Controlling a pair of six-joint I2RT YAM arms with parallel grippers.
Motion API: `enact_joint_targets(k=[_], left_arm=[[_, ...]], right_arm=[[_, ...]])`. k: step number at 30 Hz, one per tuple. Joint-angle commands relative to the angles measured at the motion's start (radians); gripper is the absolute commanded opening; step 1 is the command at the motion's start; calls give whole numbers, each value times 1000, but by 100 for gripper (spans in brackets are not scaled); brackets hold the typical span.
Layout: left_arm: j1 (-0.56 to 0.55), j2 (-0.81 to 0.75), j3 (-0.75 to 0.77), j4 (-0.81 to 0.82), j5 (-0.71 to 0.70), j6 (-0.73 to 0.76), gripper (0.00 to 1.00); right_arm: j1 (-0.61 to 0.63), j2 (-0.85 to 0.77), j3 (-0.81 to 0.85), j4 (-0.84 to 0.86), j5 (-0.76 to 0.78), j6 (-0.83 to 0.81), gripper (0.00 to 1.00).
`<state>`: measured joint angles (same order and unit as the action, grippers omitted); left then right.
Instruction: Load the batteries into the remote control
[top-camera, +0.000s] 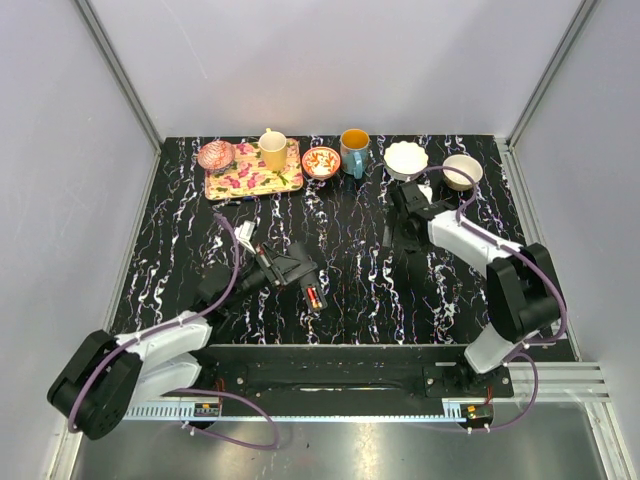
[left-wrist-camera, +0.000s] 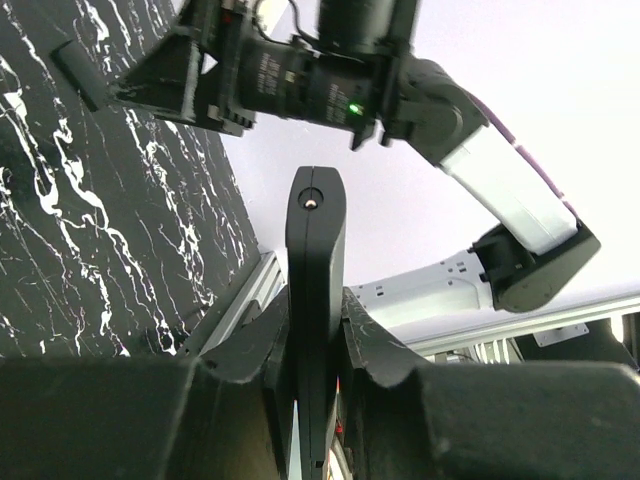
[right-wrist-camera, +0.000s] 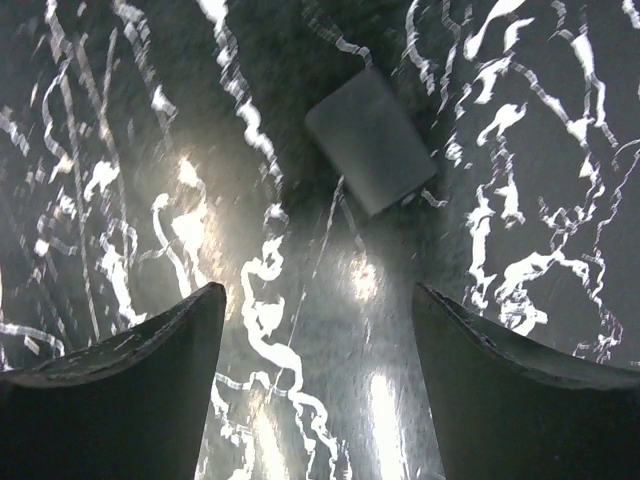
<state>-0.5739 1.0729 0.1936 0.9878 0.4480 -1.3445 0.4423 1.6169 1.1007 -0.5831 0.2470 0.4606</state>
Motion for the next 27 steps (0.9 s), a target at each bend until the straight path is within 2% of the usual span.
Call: enact_joint_targets(k=[1,3,4,7,8,11,23,27], left_arm=[[6,-97,-9,-61,-8,60,0],[6,-120,-10,-96,-9,76,0],[9,-140,-13,-106,-11,80,0],[13,-177,-17,-143,-8,91,0],[16,-186,-19,-161,-6,96,0],[22,-212,-22,-193,-9,113,0],[45,-228,-22,-218,15,123,0],[51,-225,-20,-221,17,123,0]], right_arm=[[-74,64,42,107,58,23,79],[-111,92,70,132,75,18,75],[-123,109,74,144,69,9,66],[-157,141,94,163,64,-11,46],[-163,149,102,169,63,-13,35],[-189,178,117,175,61,-11,25],[-203,359,223,184,26,-40,21],[-202,374,222,189,-52,-59,19]])
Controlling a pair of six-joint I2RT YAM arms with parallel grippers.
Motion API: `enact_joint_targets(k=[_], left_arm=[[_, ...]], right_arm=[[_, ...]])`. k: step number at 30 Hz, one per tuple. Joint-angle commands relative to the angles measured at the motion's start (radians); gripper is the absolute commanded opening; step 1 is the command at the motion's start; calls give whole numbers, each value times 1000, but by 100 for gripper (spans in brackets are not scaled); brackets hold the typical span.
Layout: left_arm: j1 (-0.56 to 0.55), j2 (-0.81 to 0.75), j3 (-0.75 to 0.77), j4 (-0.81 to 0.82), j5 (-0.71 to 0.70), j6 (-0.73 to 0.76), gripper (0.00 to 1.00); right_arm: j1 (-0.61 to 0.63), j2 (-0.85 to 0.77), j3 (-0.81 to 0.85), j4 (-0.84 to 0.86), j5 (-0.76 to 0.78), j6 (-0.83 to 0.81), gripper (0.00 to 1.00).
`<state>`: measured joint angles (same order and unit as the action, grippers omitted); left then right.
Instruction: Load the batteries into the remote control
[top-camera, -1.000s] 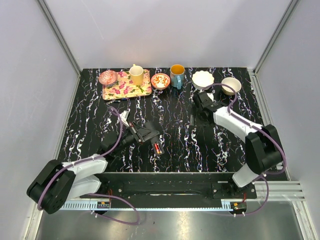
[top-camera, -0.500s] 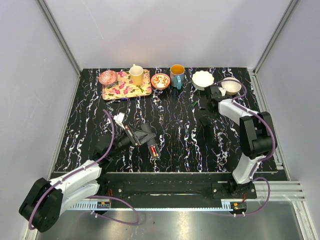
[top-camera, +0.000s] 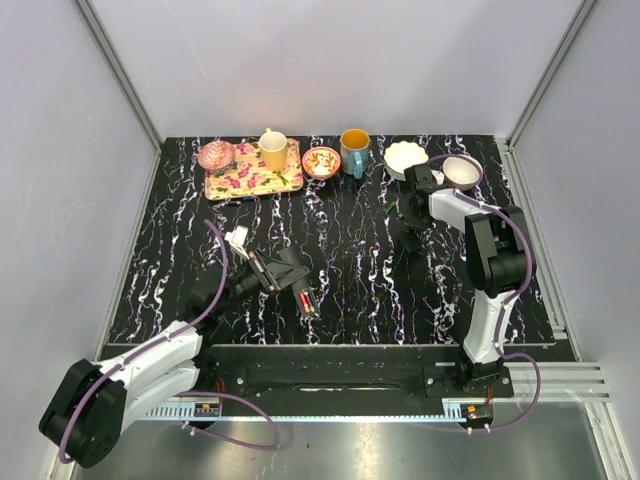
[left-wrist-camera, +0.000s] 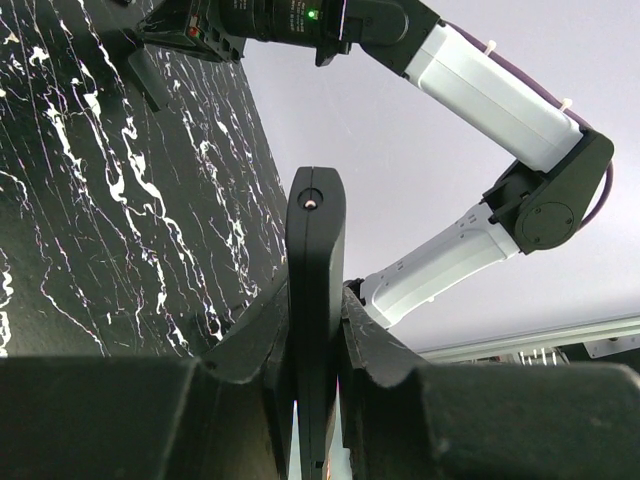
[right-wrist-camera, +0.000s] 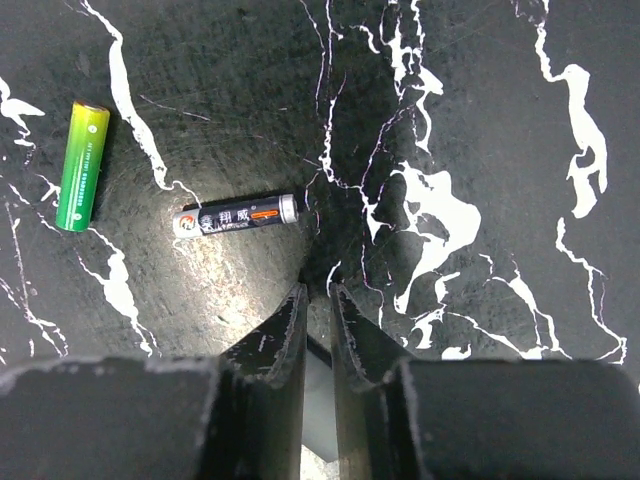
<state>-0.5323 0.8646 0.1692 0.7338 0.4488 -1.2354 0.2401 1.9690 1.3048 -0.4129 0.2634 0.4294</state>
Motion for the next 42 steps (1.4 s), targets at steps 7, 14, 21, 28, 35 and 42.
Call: enact_joint_targets(k=[7,14,21,28,35,42], left_arm=[[12,13,7,70,31,5,0],[12,24,-23,139,39,-35,0],[11,-55,-37,70,28,-22,0],[11,-73,-37,39,16,-12,0],[11,-53,-28,61,16,-13,0],[11,-62,-30,50,21,-15,0]], right_arm=[[11,-73,-127,85,-228,-24,16],[99,-151,-234,92,-260,-50,15],[208,-225,-297,69,-256,-43,13],[231,-407,-352,91,-138,20,38],[190,-440,-265,85,43,35,36],[102,-182,-58,3,-29,14,1]])
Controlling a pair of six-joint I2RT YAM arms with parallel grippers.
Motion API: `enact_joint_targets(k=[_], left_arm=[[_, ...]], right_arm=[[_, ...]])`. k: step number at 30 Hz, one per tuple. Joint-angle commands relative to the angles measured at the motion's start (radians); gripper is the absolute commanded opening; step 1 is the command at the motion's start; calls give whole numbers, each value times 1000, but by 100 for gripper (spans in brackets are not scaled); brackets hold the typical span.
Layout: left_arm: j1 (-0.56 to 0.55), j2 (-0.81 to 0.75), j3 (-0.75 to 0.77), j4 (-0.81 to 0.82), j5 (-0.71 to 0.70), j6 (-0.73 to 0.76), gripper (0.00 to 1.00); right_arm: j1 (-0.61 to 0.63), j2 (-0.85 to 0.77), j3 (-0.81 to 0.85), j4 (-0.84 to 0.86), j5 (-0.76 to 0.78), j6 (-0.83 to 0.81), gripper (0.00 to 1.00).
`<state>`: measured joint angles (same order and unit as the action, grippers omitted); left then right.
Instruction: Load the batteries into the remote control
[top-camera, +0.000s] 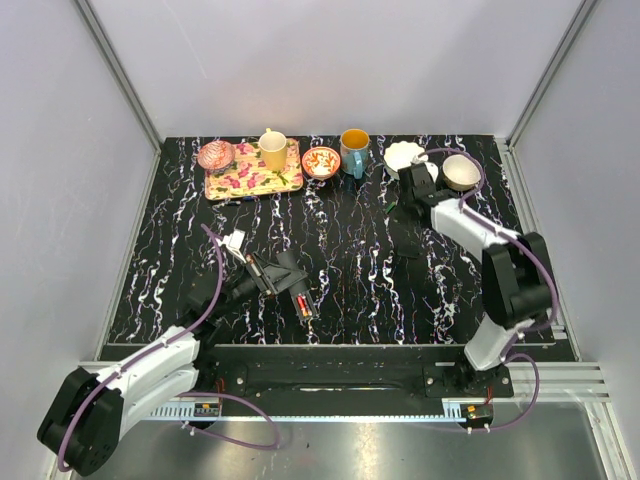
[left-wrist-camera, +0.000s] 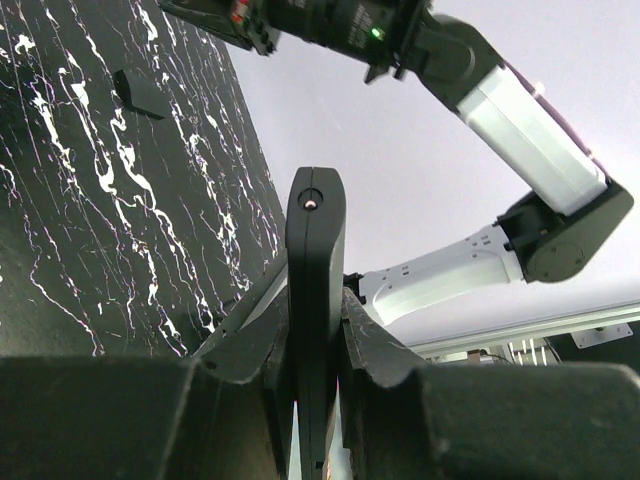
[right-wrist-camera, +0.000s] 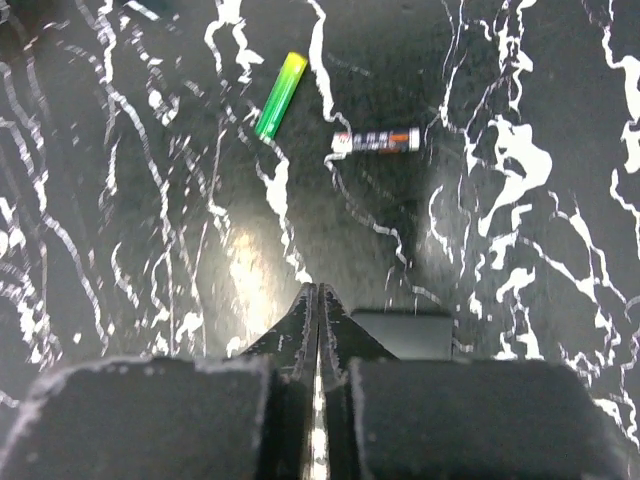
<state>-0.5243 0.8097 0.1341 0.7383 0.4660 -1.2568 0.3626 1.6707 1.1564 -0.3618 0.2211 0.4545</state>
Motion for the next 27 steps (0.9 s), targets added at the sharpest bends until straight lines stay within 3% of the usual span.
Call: enact_joint_targets(k=[1,11,27], left_arm=[[3,-9,7,39,0,8,0],[3,-3,7,32,0,20,0],[3,19,12,55,10,13,0]], right_arm=[[-21,136,116,-57,12,-16,0],[-22,235,100,-94,3,-19,0],[2,55,-193,-23,-117,4,0]])
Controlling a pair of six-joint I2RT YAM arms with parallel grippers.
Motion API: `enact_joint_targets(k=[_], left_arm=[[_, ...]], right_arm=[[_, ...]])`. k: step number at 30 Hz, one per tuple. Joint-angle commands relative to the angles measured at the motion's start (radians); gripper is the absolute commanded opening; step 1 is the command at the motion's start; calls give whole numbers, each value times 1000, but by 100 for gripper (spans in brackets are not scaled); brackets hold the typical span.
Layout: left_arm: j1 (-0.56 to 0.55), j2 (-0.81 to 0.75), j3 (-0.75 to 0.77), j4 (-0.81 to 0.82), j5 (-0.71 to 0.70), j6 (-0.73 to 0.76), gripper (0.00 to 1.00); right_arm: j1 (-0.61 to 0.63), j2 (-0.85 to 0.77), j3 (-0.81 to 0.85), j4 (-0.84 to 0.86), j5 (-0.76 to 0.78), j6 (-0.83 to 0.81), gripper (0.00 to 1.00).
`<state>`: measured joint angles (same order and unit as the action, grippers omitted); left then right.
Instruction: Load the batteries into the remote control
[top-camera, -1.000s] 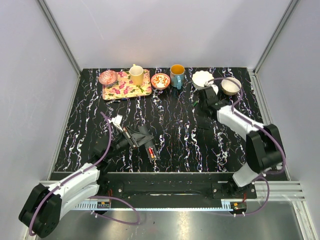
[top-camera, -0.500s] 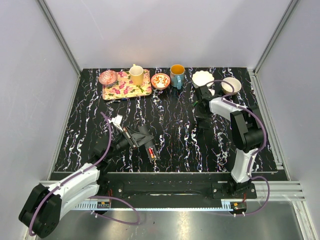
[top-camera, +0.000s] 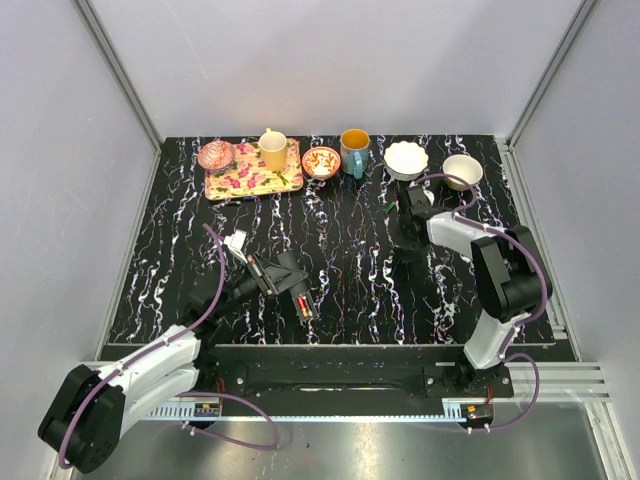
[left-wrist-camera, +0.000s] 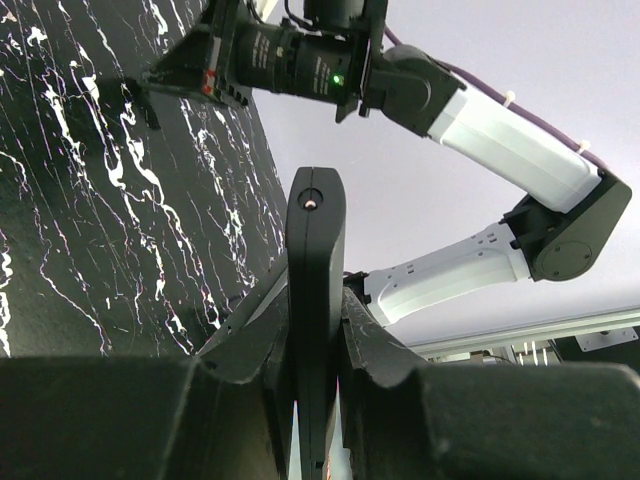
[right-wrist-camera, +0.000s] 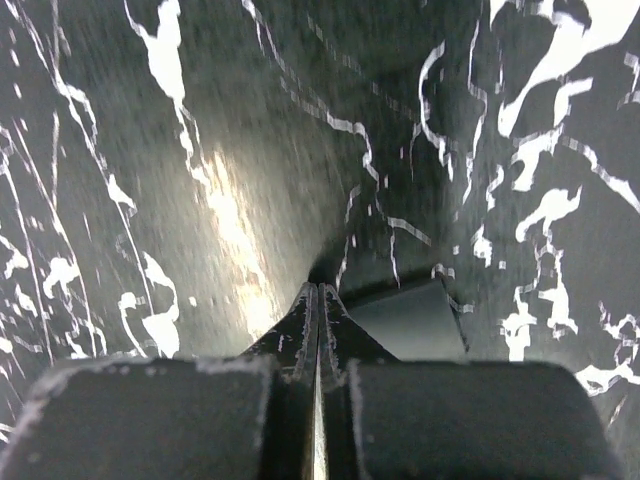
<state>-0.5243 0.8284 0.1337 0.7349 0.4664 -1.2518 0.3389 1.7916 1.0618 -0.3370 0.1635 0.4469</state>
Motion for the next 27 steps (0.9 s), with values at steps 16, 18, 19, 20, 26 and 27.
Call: enact_joint_targets(k=[16,18,19,20,26,27], left_arm=[[3,0,0,61,9,5,0],[1,0,0,66,8,3,0],[3,0,1,69,9,0,0],[3,-3,1,70,9,0,0],[3,0,9,77,9,0,0],[1,1,7,84,11,-1,0]], right_arm=[[94,-434,-272,-94,-78,96,4],[95,-517,-273,-67,-85,116,29],[95,-538,-270,-65,-88,127,36],[95,-561,-261,-71,-85,140,41],[95,-442,-155,-223,142,277,52],[95,-414,-129,-271,181,317,52]])
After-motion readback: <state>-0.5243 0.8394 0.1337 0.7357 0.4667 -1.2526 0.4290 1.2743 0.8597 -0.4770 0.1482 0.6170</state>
